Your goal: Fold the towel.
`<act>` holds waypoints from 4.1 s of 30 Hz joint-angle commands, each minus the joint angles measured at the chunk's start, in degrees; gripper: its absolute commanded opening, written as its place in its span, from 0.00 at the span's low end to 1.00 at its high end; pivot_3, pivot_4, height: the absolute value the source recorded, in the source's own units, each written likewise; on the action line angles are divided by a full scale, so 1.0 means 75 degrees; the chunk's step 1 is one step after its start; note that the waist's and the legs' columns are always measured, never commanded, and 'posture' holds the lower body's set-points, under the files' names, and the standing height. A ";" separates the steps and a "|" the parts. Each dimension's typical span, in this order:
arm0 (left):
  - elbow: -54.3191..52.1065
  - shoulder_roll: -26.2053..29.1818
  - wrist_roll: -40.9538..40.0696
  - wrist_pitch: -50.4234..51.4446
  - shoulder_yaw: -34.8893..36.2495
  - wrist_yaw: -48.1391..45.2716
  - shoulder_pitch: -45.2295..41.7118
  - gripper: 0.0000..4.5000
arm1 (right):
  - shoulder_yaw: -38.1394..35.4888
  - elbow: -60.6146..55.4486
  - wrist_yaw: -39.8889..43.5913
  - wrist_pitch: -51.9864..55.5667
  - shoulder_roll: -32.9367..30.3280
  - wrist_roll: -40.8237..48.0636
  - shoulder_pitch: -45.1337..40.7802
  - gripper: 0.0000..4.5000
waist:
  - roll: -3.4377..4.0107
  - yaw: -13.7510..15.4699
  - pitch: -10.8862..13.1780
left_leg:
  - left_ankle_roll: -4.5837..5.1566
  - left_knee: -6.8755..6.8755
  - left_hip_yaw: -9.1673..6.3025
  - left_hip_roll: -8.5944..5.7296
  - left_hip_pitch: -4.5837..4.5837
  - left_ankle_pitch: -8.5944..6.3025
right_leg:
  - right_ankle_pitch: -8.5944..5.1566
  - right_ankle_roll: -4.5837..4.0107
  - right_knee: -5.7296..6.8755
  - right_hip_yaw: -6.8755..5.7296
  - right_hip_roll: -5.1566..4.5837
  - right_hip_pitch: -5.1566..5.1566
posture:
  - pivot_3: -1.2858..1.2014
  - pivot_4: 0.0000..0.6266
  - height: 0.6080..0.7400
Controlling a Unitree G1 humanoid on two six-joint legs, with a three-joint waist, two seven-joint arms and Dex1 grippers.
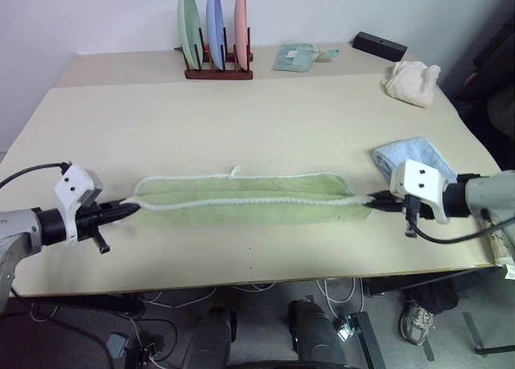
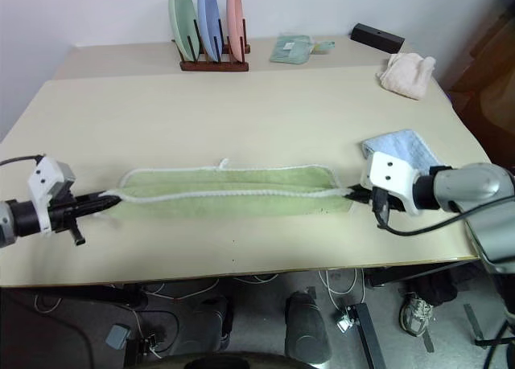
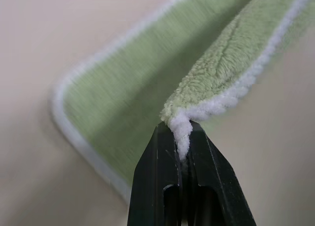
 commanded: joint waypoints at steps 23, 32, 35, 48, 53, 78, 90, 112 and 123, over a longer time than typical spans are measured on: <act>0.2107 -0.0805 0.0832 -0.0394 -0.1021 0.0456 -0.1451 0.00 | 0.1395 0.3564 -0.0194 -0.1604 0.1657 -0.1627 -0.2537 0.14 | 0.0001 -0.0066 0.0001 | 0.0001 -0.0008 0.0000 -0.0001 -0.0003 0.0000 | 0.0002 0.0007 0.0014 0.0001 0.0001 -0.0018 | 0.52 0.24 1.00; 0.2429 -0.1262 0.0642 -0.0294 -0.0408 0.1488 -0.1758 0.63 | 0.1160 0.3624 -0.0998 -0.1712 0.1708 -0.1800 -0.2458 0.85 | 0.0001 -0.0055 0.0001 | 0.0001 -0.0007 0.0000 -0.0001 -0.0003 0.0000 | 0.0002 0.0007 0.0015 0.0001 0.0001 -0.0018 | 0.52 0.24 1.00; 0.2658 -0.1606 0.0665 -0.0375 -0.0095 0.2240 -0.2072 0.63 | 0.1107 0.3663 -0.1305 -0.1711 0.1768 -0.1854 -0.2453 0.85 | 0.0000 -0.0039 0.0001 | 0.0001 -0.0002 -0.0001 -0.0001 -0.0003 0.0000 | 0.0003 0.0008 0.0015 0.0000 0.0001 -0.0016 | 0.52 0.24 1.00; 0.3109 -0.1961 0.0695 -0.0666 0.0710 0.3590 -0.2197 0.64 | -0.0080 0.2522 -0.2103 -0.0614 0.1637 -0.1163 -0.1831 0.91 | -0.0001 -0.0024 0.0000 | 0.0000 -0.0003 -0.0002 -0.0003 -0.0003 0.0000 | 0.0004 0.0010 0.0015 0.0001 0.0001 -0.0016 | 0.52 0.24 1.00; 0.2142 -0.1961 0.0467 -0.0994 0.0789 0.3326 -0.2179 0.64 | -0.1644 0.0085 -0.1901 0.1882 0.1832 0.0963 -0.0429 0.99 | -0.0005 0.0061 -0.0002 | 0.0001 -0.0002 -0.0009 -0.0003 -0.0003 0.0000 | 0.0005 0.0010 0.0011 0.0000 0.0001 -0.0008 | 0.52 0.24 1.00; -0.2147 -0.2753 0.0119 -0.0316 -0.3059 0.1382 -0.1314 0.64 | -0.4238 -0.1635 -0.8135 0.6361 0.6332 0.5157 0.1256 0.99 | -0.0011 0.0153 -0.0017 | 0.0006 0.0000 -0.0005 0.0001 0.0009 -0.0002 | -0.0001 0.0001 -0.0001 0.0003 0.0007 0.0011 | 0.52 0.24 1.00; -0.2278 -0.2840 0.0297 -0.0483 -0.2996 0.1672 -0.0904 0.64 | -0.4842 -0.0716 -0.9503 0.6395 0.6440 0.5877 0.0198 0.13 | -0.0003 0.0135 -0.0015 | 0.0008 -0.0003 -0.0006 0.0001 0.0008 -0.0003 | 0.0000 0.0003 -0.0005 0.0002 0.0008 0.0010 | 0.52 0.24 1.00; -0.1217 -0.3114 0.0795 -0.1052 -0.3003 0.1637 -0.1529 0.64 | -0.2546 -0.1559 -0.7672 0.6504 0.3559 0.6408 -0.0854 0.01 | 0.0007 0.0116 -0.0012 | 0.0030 -0.0003 -0.0002 0.0007 0.0000 -0.0014 | 0.0000 0.0004 -0.0027 0.0001 0.0013 0.0011 | 0.52 0.24 1.00; -0.1530 -0.3197 0.0790 -0.0895 -0.2905 0.1909 -0.1361 0.64 | 0.0330 -0.0687 -0.7606 0.5528 0.5453 0.4351 -0.1335 0.01 | 0.0007 0.0165 -0.0011 | 0.0029 -0.0009 -0.0006 0.0005 -0.0011 -0.0015 | 0.0003 0.0006 -0.0044 -0.0001 0.0014 0.0004 | 0.52 0.24 1.00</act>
